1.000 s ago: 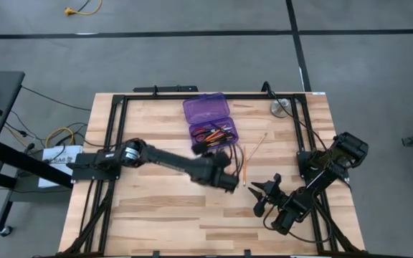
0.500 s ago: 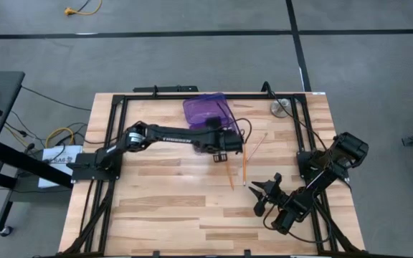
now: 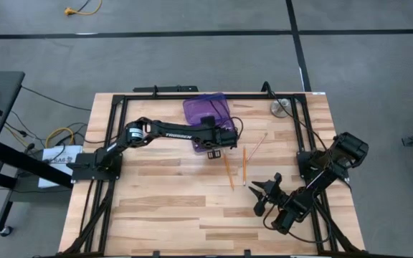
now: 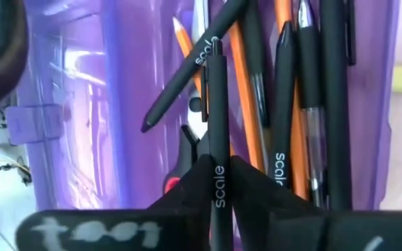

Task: Pick & place school supplies into a supply box
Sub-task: Put the black pen into the purple supply box, then put the light pink pencil into the purple supply box

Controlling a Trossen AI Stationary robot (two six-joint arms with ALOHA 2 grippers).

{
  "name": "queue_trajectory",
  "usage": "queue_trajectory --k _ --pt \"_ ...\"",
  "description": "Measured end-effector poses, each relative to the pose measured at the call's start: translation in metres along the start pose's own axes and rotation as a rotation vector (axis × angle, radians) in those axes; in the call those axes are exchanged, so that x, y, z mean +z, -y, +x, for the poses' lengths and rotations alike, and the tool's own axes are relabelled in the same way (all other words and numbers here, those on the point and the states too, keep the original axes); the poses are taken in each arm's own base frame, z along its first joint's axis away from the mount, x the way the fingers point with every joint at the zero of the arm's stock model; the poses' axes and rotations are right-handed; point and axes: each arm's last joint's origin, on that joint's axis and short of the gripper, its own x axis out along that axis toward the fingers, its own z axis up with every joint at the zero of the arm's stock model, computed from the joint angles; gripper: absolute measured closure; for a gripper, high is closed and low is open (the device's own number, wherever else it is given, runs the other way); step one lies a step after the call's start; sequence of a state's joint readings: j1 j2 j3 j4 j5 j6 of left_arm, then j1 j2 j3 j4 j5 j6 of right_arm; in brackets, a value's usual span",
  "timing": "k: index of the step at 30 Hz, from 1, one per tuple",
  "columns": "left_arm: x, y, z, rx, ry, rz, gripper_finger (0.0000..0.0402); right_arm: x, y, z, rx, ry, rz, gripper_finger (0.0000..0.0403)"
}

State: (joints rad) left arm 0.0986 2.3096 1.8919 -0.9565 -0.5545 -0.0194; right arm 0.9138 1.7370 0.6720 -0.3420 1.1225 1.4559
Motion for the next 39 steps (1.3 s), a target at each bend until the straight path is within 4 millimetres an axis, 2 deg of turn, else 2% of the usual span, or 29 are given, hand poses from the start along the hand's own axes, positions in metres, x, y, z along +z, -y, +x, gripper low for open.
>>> queue_trajectory --k 14,26,31,39 --pt "0.001 0.001 0.0 0.006 0.011 -0.042 0.0325 0.0 0.0 0.0 0.0 0.0 0.001 0.0295" --pt "-0.001 0.007 -0.01 0.093 0.006 -0.043 0.0241 0.0 0.0 0.0 0.001 -0.001 0.005 0.0295" --pt "0.007 0.006 -0.026 0.095 0.035 -0.047 0.0221 0.0 0.0 0.0 0.001 -0.001 0.005 0.0295" --pt "0.02 0.001 -0.081 0.079 0.103 -0.073 0.0213 0.0 -0.001 0.0 0.003 -0.001 0.009 0.0295"
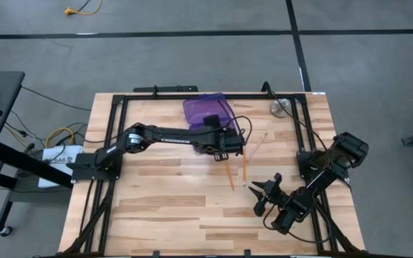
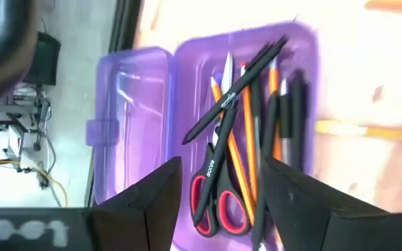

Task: Pick & place school supplies into a supply box
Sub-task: Put the light pink pencil into the purple supply box

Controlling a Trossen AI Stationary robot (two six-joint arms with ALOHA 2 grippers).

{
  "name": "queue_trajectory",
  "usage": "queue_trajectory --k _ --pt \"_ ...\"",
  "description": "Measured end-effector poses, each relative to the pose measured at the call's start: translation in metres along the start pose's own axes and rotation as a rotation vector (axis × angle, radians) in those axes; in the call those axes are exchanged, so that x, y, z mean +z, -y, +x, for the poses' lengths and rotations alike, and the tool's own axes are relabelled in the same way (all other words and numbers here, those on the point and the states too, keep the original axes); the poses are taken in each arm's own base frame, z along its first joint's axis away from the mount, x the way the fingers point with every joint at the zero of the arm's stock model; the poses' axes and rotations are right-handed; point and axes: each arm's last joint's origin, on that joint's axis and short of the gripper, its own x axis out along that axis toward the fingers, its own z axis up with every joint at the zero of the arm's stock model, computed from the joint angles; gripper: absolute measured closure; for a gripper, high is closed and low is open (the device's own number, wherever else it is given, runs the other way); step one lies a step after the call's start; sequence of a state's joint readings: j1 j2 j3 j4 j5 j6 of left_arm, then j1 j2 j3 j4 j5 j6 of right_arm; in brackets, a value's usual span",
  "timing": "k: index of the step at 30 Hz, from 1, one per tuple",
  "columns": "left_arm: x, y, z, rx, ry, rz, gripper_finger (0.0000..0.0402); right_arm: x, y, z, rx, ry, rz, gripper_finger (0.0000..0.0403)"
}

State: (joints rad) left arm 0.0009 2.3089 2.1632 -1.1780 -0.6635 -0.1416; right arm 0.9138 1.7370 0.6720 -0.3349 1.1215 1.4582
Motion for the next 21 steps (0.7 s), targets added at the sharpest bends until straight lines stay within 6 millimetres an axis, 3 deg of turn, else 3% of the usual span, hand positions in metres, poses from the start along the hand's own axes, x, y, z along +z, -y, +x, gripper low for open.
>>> queue_trajectory --k 8,15,21 --pt "0.006 -0.002 -0.076 -0.005 0.131 -0.068 0.0213 0.0 -0.002 0.0 0.01 0.001 0.022 0.0295" --pt "-0.025 0.001 -0.158 -0.18 0.255 -0.131 0.0213 0.0 -0.002 0.0 0.013 -0.005 0.08 0.0295" --pt "-0.067 0.016 -0.24 -0.345 0.446 -0.076 0.0213 0.002 -0.002 0.004 0.001 -0.003 0.105 0.0295"
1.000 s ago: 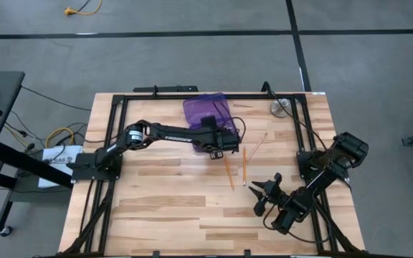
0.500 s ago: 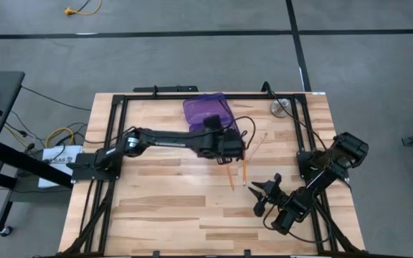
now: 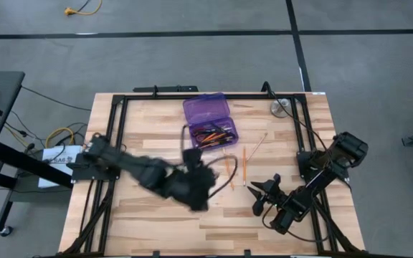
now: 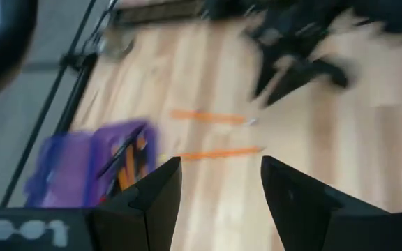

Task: Pick & place school supplies into a supply box
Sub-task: Put the light pink pencil into the purple supply box

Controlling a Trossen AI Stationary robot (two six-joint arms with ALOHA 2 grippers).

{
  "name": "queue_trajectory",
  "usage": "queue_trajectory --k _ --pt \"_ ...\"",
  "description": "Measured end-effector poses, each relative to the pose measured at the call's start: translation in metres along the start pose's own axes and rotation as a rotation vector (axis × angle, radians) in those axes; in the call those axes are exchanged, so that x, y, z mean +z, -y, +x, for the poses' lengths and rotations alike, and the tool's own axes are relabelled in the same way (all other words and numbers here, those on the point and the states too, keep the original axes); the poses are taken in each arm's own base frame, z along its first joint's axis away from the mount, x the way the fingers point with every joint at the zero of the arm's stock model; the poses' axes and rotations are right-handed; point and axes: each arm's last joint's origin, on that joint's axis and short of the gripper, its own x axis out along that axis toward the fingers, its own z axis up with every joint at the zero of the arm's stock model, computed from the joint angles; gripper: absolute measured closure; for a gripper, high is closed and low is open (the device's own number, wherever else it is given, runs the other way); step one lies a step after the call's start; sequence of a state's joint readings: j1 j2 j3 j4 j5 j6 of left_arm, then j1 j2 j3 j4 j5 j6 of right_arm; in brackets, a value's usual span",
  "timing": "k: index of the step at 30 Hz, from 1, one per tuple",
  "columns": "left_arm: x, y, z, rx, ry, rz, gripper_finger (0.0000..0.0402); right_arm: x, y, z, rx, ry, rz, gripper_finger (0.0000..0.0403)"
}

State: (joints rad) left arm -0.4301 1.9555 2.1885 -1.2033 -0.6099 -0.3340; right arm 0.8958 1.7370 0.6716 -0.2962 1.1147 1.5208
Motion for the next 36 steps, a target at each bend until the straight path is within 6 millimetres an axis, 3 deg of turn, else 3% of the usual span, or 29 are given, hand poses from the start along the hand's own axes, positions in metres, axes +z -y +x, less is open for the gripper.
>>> queue_trajectory --k 5,10,17,23,29,36 --pt "-0.029 0.034 -0.04 -0.128 0.169 0.036 0.0213 0.004 0.001 0.008 -0.032 0.004 0.054 0.0295" --pt "-0.086 0.045 -0.049 -0.28 0.351 -0.024 0.0213 0.009 0.003 0.019 -0.071 -0.025 0.078 0.0295" --pt "-0.169 0.007 -0.022 -0.395 0.628 -0.22 0.0213 0.018 0.014 0.042 -0.188 -0.122 0.094 0.0295" --pt "-0.233 -0.027 0.012 -0.391 0.744 -0.336 0.0214 0.028 0.028 0.065 -0.305 -0.246 0.138 0.0295" --pt "-0.268 -0.042 0.031 -0.366 0.777 -0.338 0.0214 0.044 0.033 0.081 -0.406 -0.34 0.157 0.0295" --pt "-0.282 -0.044 0.039 -0.339 0.735 -0.309 0.0214 0.081 0.013 0.089 -0.455 -0.422 0.104 0.0295"
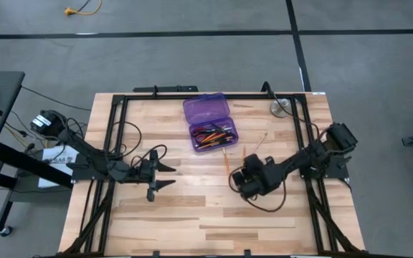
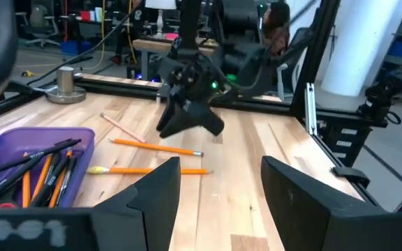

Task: Pick & place school supplies into a supply box
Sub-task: Put the light pink pencil into the purple supply box

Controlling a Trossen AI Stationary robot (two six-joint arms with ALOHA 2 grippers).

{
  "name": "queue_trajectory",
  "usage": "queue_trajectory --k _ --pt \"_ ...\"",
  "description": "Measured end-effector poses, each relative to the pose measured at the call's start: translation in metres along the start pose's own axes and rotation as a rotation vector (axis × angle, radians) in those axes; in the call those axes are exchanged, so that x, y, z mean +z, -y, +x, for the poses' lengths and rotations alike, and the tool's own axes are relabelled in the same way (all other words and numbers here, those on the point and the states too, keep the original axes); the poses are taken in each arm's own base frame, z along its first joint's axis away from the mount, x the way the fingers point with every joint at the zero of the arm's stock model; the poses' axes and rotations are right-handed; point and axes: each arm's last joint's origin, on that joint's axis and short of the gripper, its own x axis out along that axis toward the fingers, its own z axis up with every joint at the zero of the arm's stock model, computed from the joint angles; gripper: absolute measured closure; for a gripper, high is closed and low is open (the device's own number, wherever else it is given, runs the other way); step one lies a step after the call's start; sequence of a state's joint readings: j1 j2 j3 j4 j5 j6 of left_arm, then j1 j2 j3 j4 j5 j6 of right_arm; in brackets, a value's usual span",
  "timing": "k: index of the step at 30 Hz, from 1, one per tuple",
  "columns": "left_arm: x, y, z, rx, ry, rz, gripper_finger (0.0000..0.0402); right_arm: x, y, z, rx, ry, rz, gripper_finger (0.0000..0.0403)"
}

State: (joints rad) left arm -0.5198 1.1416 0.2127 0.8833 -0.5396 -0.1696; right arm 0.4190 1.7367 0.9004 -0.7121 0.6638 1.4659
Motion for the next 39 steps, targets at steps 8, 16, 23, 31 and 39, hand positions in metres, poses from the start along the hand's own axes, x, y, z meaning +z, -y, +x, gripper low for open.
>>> queue_trajectory --k 8,16,23,31,39 --pt "-0.002 0.0 0.0 0.002 -0.018 -0.004 0.0214 0.046 -0.003 -0.01 -0.123 -0.26 -0.09 0.0295" --pt "-0.004 -0.001 0.0 0.006 -0.033 -0.068 0.0214 0.076 -0.004 0.01 -0.015 -0.406 -0.145 0.0295" --pt "-0.006 -0.001 0.0 0.004 -0.057 -0.079 0.0214 0.095 0.004 0.025 0.002 -0.463 -0.1 0.0295" --pt "-0.009 -0.002 0.0 0.04 -0.074 -0.129 0.0214 0.108 0.021 0.036 -0.022 -0.561 -0.129 0.0295" --pt "-0.007 -0.003 0.0 0.081 -0.048 -0.097 0.0214 0.119 0.046 0.045 0.052 -0.816 -0.287 0.0295"
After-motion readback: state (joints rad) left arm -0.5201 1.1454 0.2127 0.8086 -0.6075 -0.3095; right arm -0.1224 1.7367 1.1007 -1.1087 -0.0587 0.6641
